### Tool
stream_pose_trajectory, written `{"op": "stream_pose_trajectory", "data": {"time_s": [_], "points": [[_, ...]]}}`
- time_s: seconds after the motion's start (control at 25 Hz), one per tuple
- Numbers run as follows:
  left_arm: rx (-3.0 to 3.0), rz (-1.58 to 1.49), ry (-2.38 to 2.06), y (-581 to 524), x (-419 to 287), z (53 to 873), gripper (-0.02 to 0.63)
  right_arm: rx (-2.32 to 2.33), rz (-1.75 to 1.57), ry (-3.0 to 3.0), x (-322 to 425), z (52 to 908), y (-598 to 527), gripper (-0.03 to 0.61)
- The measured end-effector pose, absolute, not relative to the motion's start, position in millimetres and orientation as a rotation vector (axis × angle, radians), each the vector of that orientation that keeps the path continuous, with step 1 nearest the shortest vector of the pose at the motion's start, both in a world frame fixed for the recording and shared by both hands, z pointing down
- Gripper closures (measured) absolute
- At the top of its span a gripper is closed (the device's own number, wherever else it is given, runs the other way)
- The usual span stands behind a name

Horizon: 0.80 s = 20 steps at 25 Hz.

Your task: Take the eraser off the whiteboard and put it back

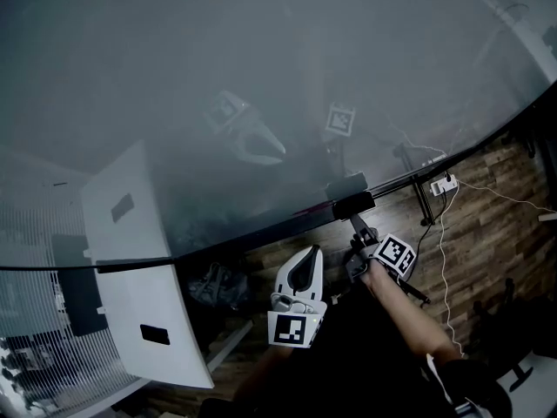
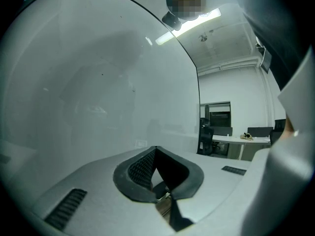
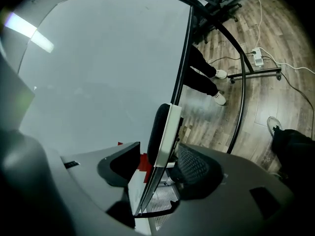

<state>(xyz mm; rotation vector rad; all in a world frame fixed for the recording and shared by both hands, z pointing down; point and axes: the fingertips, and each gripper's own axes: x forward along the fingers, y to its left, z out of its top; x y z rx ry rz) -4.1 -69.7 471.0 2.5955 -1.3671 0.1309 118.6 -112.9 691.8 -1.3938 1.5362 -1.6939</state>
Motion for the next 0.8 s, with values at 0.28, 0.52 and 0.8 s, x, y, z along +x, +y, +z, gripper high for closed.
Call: {"op": "stream_pose_trajectory", "data": {"time_s": [0.28, 0.52, 0.8], "points": [[2.585, 0.143, -1.376, -72.9, -5.2, 469.9, 0.614, -1.397, -1.711, 1.479, 122.5, 701.4, -121.9, 0.347], [2.582, 0.168, -1.376, -73.4, -5.7, 473.9, 0.612, -1.374, -1.73, 1.47, 118.9, 707.7, -126.4, 0.347], [2.581, 0.171, -1.375, -76.6, -5.4, 476.1, 0.612, -1.371, -1.731, 1.461, 119.5, 708.9, -129.3, 0.385]]}}
